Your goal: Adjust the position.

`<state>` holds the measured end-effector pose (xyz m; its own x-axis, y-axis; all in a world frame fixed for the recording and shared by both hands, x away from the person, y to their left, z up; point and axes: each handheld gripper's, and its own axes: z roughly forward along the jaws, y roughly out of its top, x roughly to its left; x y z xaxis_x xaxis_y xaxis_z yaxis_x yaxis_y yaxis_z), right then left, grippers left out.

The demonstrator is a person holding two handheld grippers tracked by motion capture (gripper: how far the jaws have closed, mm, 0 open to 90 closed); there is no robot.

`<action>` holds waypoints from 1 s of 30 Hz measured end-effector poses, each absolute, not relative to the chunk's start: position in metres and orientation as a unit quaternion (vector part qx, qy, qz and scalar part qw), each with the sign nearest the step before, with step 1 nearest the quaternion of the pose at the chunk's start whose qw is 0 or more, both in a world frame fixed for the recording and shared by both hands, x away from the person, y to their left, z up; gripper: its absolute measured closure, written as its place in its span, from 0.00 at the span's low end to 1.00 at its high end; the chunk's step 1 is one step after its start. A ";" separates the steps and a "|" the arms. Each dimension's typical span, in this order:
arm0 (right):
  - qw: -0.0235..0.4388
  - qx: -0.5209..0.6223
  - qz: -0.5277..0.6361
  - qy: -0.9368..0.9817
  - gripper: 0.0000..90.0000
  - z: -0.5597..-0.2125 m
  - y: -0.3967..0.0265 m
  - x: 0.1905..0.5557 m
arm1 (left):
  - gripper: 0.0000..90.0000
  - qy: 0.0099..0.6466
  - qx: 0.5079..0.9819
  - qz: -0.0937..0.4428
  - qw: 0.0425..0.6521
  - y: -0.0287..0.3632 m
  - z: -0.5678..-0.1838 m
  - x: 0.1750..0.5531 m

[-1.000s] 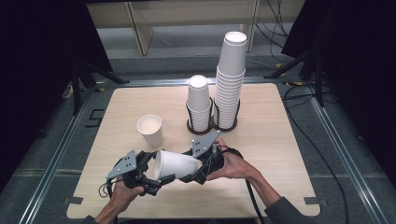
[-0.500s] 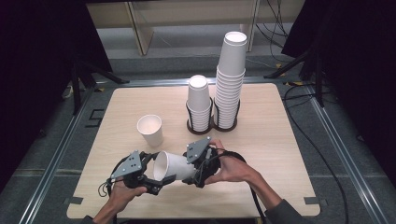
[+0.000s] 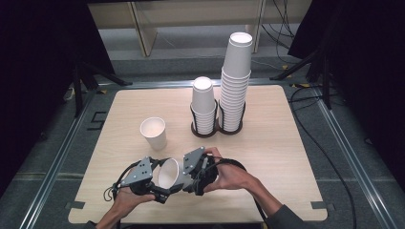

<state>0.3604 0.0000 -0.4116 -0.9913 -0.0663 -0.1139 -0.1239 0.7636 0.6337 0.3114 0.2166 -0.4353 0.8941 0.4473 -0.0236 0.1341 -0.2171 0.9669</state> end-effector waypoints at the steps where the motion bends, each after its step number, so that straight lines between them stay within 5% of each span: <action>1: 0.037 -0.051 0.347 0.936 0.26 -0.412 0.000 0.361 | 0.10 0.194 0.765 0.132 0.600 0.218 -0.434 0.311; 8: -0.001 -0.029 0.405 0.914 0.26 -0.416 -0.001 0.364 | 0.03 0.208 0.722 0.128 0.648 0.223 -0.435 0.312; 30: -0.017 0.027 0.495 0.868 0.26 -0.417 -0.010 0.374 | 0.09 0.256 0.681 0.137 0.672 0.223 -0.437 0.313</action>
